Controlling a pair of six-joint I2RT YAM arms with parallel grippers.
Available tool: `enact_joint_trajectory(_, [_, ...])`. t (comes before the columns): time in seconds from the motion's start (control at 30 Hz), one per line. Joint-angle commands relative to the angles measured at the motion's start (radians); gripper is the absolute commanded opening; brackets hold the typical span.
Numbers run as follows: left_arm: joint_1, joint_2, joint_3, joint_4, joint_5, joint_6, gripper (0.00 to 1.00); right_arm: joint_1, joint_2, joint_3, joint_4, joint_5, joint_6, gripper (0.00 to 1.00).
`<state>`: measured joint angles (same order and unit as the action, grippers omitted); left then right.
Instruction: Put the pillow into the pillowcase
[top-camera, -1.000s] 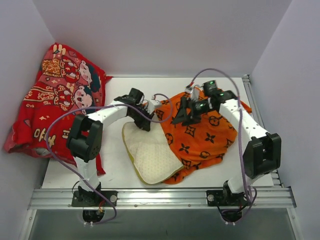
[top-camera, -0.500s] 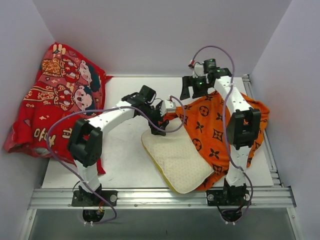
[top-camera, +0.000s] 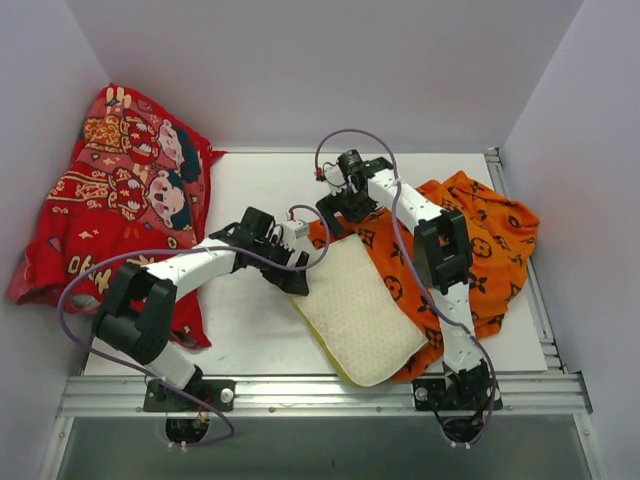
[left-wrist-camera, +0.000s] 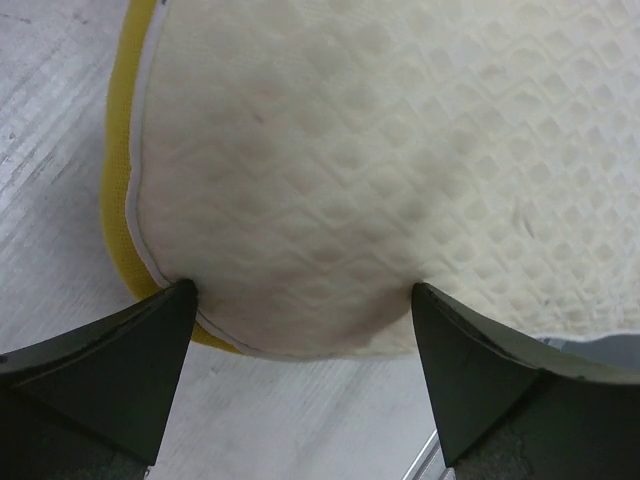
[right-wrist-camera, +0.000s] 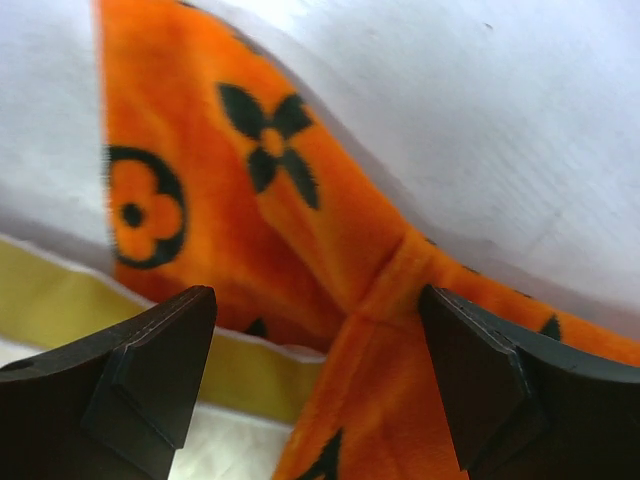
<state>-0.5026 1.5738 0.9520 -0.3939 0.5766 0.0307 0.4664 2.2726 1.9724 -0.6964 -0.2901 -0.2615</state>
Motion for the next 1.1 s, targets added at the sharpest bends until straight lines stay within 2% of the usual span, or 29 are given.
enact_joint_trajectory(0.0, [-0.013,0.063,0.002,0.184,-0.029,-0.17,0.97,0.009,0.016,0.046,-0.041,0.163,-0.038,0.86])
enact_joint_trajectory(0.17, [-0.019,0.146,-0.004,0.332,-0.017,-0.268,0.97,0.017,0.039,0.072,-0.051,0.232,-0.048,0.87])
enact_joint_trajectory(0.2, [-0.022,0.15,-0.007,0.354,-0.006,-0.273,0.97,0.017,0.042,0.072,-0.057,0.201,-0.061,0.78])
enact_joint_trajectory(0.27, [-0.022,0.167,-0.019,0.435,-0.001,-0.293,0.87,0.015,0.065,0.088,-0.077,0.151,-0.079,0.52])
enact_joint_trajectory(0.3, [-0.022,0.176,-0.016,0.44,-0.001,-0.291,0.78,0.012,0.092,0.109,-0.118,0.044,-0.079,0.23])
enact_joint_trajectory(0.33, [-0.022,0.193,-0.012,0.455,-0.001,-0.293,0.46,0.009,0.106,0.167,-0.158,-0.022,-0.079,0.08])
enact_joint_trajectory(0.37, [-0.021,0.198,-0.012,0.472,0.002,-0.296,0.31,0.0,0.117,0.198,-0.191,-0.087,-0.055,0.0])
enact_joint_trajectory(0.4, [-0.017,0.199,-0.012,0.496,0.011,-0.298,0.16,-0.003,0.117,0.218,-0.24,-0.163,-0.004,0.0])
enact_joint_trajectory(0.43, [-0.017,0.196,-0.01,0.541,0.028,-0.299,0.06,-0.008,0.093,0.229,-0.25,-0.337,0.036,0.0])
enact_joint_trajectory(0.47, [-0.017,0.181,0.001,0.57,0.044,-0.313,0.0,-0.008,0.07,0.233,-0.236,-0.407,0.075,0.0])
enact_joint_trajectory(0.53, [-0.024,0.151,0.031,0.618,0.087,-0.308,0.0,0.009,-0.01,0.243,-0.191,-0.583,0.244,0.0])
enact_joint_trajectory(0.6, [-0.022,0.135,0.08,0.639,0.115,-0.308,0.0,0.061,-0.07,0.232,-0.076,-0.662,0.348,0.0])
enact_joint_trajectory(0.63, [-0.017,0.129,0.094,0.644,0.126,-0.311,0.0,0.075,-0.132,0.217,-0.03,-0.703,0.452,0.0])
enact_joint_trajectory(0.67, [-0.008,0.112,0.105,0.647,0.138,-0.314,0.0,0.09,-0.163,0.188,0.152,-0.8,0.567,0.0])
enact_joint_trajectory(0.7, [-0.002,0.103,0.119,0.648,0.141,-0.314,0.0,0.1,-0.218,0.084,0.279,-0.828,0.691,0.0])
enact_joint_trajectory(0.73, [0.002,0.079,0.117,0.65,0.143,-0.311,0.0,0.1,-0.234,0.038,0.404,-0.842,0.934,0.0])
enact_joint_trajectory(0.77, [0.013,0.062,0.113,0.649,0.138,-0.311,0.0,0.095,-0.243,-0.01,0.584,-0.827,1.017,0.0])
enact_joint_trajectory(0.83, [0.025,0.007,0.068,0.635,0.121,-0.319,0.0,0.077,-0.216,-0.052,0.661,-0.799,1.103,0.0])
enact_joint_trajectory(0.93, [0.048,-0.079,-0.031,0.578,0.045,-0.299,0.0,0.093,-0.144,-0.027,0.661,-0.775,1.053,0.0])
enact_joint_trajectory(0.97, [0.058,-0.098,-0.062,0.567,-0.019,-0.295,0.0,0.106,-0.124,-0.009,0.644,-0.77,1.027,0.0])
enact_joint_trajectory(1.0, [0.079,-0.113,-0.105,0.544,-0.04,-0.299,0.1,0.116,-0.073,0.02,0.628,-0.77,1.013,0.0])
enact_joint_trajectory(1.03, [0.097,-0.132,-0.117,0.52,-0.052,-0.302,0.25,0.126,-0.052,0.057,0.621,-0.784,1.004,0.1])
enact_joint_trajectory(1.07, [0.11,-0.138,-0.117,0.488,-0.047,-0.296,0.37,0.121,-0.039,0.068,0.588,-0.791,0.939,0.36])
